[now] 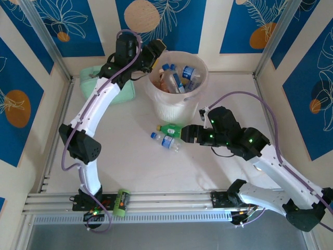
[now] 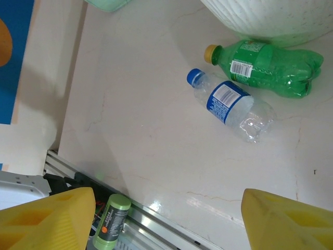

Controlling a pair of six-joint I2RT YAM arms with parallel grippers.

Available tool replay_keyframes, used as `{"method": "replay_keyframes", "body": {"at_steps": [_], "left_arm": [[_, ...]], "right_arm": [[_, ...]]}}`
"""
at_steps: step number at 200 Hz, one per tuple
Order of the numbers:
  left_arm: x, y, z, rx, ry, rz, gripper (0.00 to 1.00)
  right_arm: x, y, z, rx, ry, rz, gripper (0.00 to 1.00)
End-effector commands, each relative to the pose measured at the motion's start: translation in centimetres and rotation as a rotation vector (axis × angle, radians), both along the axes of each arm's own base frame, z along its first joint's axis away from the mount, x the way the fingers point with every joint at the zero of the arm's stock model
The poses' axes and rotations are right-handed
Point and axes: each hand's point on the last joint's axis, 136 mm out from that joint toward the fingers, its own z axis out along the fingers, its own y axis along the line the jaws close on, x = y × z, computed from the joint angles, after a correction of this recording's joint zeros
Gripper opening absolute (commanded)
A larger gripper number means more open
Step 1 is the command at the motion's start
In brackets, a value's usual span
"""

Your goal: Put the plastic bottles in the bin

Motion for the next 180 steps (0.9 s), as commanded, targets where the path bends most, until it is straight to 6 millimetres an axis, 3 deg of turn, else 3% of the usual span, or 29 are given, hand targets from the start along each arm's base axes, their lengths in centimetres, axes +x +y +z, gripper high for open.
{"method": "replay_keyframes", "body": {"at_steps": [1,28,54,85,123,151,180], "left_arm": [[-2.0,2.3,4.4,0.015,-0.109,0.024,0.75],[-5.2,4.6,6.0,0.075,-0.167,0.030,0.75],[-9.7,7.2,4.1,0.137,-0.194,0.032,0.74],[-15.6,10.2,-2.3,0.190,-0.134,0.032,0.71],[-21.5,12.6,-11.2,0.236,0.015,0.010,0.70],[-24.0,13.2,-16.5,0.231,0.139,-0.009,0.68],[-24.7,13.5,-18.8,0.187,0.190,0.021,0.68]], "right_arm": [[-0.2,0.1,-1.0,-0.024,0.031,0.019,0.76],[-0.1,0.8,-2.4,-0.053,0.049,0.053,0.80],[-0.1,2.1,-4.8,-0.134,0.076,0.119,0.81],[0.5,3.8,-8.0,-0.216,0.121,0.200,0.81],[3.2,5.4,-10.7,-0.320,0.123,0.227,0.82],[5.2,5.4,-12.7,-0.428,0.108,0.227,0.84],[6.0,5.8,-14.4,-0.500,0.096,0.251,0.86]]}}
